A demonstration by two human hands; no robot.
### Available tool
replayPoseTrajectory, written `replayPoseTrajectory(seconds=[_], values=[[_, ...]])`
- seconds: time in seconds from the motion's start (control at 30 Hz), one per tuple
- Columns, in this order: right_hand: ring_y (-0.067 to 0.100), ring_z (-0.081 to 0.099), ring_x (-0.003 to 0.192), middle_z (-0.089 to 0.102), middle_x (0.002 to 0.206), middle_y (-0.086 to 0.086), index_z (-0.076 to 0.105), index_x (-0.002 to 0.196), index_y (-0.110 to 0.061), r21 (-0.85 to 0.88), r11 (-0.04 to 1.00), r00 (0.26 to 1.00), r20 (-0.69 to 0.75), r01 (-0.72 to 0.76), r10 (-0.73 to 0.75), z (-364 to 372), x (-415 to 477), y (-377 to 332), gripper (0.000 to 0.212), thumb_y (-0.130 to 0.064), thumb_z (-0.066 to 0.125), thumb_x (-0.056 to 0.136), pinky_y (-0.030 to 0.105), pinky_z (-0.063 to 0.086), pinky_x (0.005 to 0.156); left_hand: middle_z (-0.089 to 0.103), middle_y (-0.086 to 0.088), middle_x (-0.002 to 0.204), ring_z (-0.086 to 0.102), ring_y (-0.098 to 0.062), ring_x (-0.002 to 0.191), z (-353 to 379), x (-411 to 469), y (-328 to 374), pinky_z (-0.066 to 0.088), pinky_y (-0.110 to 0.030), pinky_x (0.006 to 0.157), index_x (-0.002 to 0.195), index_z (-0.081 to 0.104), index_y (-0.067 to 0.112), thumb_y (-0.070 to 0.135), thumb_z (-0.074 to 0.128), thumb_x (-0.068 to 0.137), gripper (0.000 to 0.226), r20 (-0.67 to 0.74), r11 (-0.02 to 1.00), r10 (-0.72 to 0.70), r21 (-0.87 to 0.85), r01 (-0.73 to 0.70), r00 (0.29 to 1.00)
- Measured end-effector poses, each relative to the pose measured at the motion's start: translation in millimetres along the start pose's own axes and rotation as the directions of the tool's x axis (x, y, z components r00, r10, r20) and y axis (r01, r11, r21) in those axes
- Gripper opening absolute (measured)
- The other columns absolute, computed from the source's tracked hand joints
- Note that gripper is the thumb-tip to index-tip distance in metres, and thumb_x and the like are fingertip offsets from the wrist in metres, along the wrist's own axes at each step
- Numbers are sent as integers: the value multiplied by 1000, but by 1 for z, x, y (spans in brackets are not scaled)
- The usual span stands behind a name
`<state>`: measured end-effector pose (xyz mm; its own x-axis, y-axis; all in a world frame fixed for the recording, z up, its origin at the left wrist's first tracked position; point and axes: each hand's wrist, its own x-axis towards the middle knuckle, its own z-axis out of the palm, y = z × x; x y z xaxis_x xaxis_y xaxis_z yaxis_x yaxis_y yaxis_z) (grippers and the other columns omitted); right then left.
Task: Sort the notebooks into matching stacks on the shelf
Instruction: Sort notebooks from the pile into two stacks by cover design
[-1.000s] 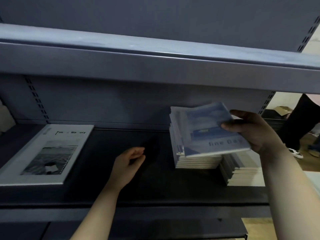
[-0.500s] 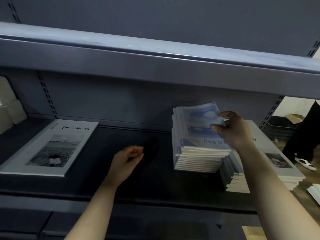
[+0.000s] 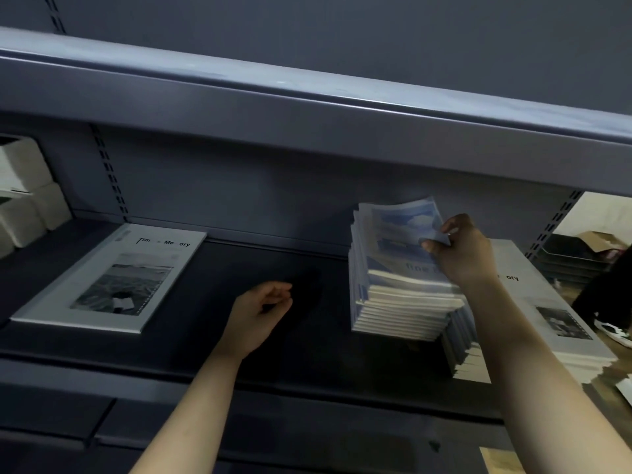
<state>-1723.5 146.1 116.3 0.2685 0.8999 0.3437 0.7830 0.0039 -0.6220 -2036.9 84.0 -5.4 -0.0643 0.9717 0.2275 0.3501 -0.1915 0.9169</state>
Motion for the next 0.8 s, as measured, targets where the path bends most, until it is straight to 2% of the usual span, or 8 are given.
replayPoseTrajectory(seconds=[0.1,0.27,0.47,0.53,0.6,0.63,0.7,0.8], values=[[40,60,100,61,90,14,52,106,-7,-62,998,999,24,-20,21,-1,0,-4,41,-23,77,79,31,35,71,69,13,98,62,8,92,0,-1,0,43,-3,79,108,66,27,16,69,85,26,13,1000,-1,9,1,1000],[42,51,110,48,122,19,53,114,-12,-228,974,996,-89,-15,-6,-3,-8,-11,52,-30,80,74,42,43,85,71,9,98,64,2,95,-4,-3,0,45,-8,83,109,65,31,17,69,85,28,22,998,-22,-59,23,1000],[39,56,100,53,116,17,60,109,-12,-191,981,994,-97,34,-53,6,-29,-24,30,-19,68,81,36,42,76,70,6,104,64,-3,102,-26,-16,-2,46,-19,92,114,64,29,16,68,87,30,48,990,-43,-129,49,998],[29,58,81,60,101,13,63,102,-9,-131,984,983,-124,121,-138,10,-40,-34,23,-17,68,81,29,40,66,70,7,105,63,0,102,-41,-18,-4,46,-16,91,113,64,28,12,67,87,30,15,992,-43,-117,45,999],[5,46,56,57,72,-2,62,85,-12,-83,967,955,-161,240,-250,15,-55,-48,7,-12,69,83,19,32,52,69,9,109,62,3,102,-62,-19,-8,44,-10,90,112,65,24,9,66,87,29,-71,998,-35,-52,32,997],[-5,40,54,52,63,-10,60,81,-16,-67,959,944,-170,276,-284,19,-64,-57,10,-12,68,84,14,29,50,68,10,110,61,3,102,-74,-19,-11,43,-10,90,112,65,21,9,65,87,28,-125,1000,-27,-1,27,992],[-7,45,52,55,63,-10,61,84,-19,-21,943,933,-139,333,-332,29,-80,-75,7,-14,65,87,11,33,52,66,8,112,61,-3,103,-100,-18,-18,43,-17,93,113,66,18,10,65,88,27,-220,991,-2,130,31,976],[4,61,56,65,74,-6,58,91,-28,86,927,931,-39,365,-363,50,-102,-97,9,-20,63,89,18,45,57,65,3,111,61,-16,102,-144,-18,-27,45,-28,92,114,66,15,9,65,86,28,-315,950,-19,290,115,949]])
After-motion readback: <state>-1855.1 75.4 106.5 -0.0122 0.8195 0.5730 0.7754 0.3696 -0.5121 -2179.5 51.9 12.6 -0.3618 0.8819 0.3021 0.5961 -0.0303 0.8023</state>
